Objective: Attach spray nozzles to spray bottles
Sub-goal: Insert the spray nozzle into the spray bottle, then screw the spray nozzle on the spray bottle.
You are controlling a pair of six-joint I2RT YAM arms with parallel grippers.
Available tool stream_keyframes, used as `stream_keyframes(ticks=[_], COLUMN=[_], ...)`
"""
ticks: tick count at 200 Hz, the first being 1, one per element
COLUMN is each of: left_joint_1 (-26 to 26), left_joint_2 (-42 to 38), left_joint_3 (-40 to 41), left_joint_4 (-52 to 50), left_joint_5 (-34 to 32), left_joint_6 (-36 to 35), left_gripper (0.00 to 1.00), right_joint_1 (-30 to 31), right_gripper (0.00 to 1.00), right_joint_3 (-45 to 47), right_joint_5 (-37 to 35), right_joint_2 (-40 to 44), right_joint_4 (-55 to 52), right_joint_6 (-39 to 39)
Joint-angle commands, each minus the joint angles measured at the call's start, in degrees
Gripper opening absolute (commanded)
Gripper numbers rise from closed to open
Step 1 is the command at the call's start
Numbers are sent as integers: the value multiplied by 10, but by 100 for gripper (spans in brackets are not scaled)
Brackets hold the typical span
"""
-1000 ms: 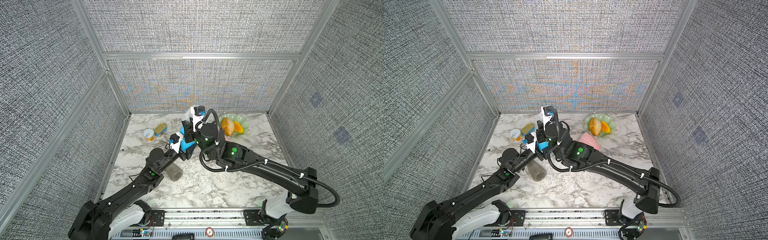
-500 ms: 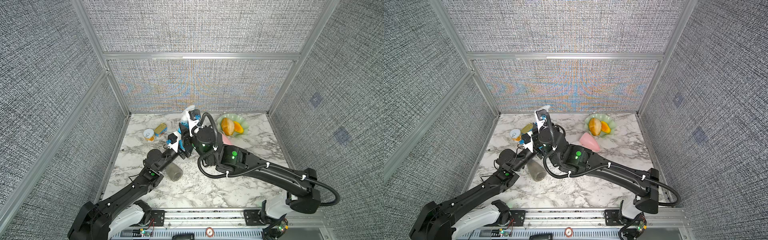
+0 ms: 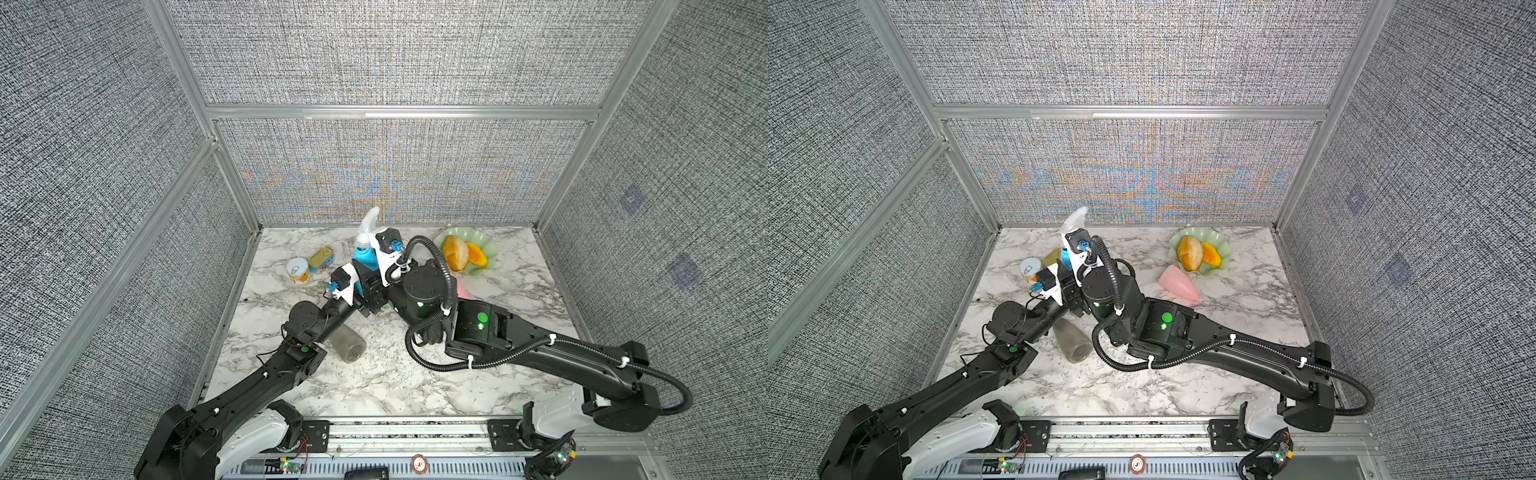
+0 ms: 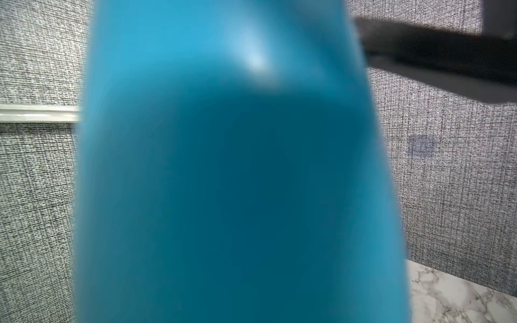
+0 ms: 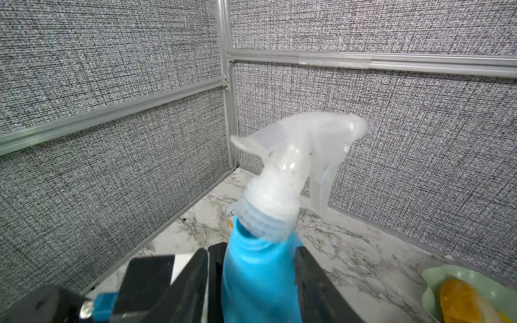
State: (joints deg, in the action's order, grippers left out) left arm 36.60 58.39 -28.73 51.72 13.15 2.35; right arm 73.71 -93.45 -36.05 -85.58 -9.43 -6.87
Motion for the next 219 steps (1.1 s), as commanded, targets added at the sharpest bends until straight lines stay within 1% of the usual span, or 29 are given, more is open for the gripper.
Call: stream_keyframes(ticks=[1,38,56,73,96,110,125,139,156,174,179,192,204,219], left_joint_1=[0,0,0,0,-1,0,0,0,0,0,0,0,0,0], left_joint_2=[0,7,9,12,13,14,16,18,22,28,30,35,39,42], left_joint_3=[0,0,-2,-4,-6,-7,-8,-11,-18,-20,-22,-32,-37,-40], left_joint_4=[41,46,42,40,36,30,29,24,8,4,0,-18,-31,-37], left_joint_5=[14,25,33,41,46,50,52,59,71,72,68,49,32,7], left_joint_6=[-2,-2,-3,-6,-12,-16,-16,-19,-21,-19,-19,-21,-26,-32], left_gripper=[72,72,72,72,72,71,71,71,71,71,70,69,69,69], right_joint_1=[4,3,0,-16,-53,-92,-138,-185,-231,-263,-267,-269,-268,-268], right_gripper=[52,52,52,52,51,51,50,48,48,52,56,60,69,69], right_joint_3=[16,28,53,82,118,132,135,134,104,51,33,-17,-59,-126], right_joint_5=[48,62,55,67,127,200,294,358,431,492,501,503,488,447], right_joint_2=[10,21,47,83,133,158,171,179,174,151,145,118,95,56], right_joint_4=[-46,-59,-68,-76,-83,-86,-91,-85,-87,-106,-113,-141,-163,-210], right_joint_6=[-11,-16,-11,-17,-18,-16,-12,-16,-23,-24,-26,-29,-40,-62])
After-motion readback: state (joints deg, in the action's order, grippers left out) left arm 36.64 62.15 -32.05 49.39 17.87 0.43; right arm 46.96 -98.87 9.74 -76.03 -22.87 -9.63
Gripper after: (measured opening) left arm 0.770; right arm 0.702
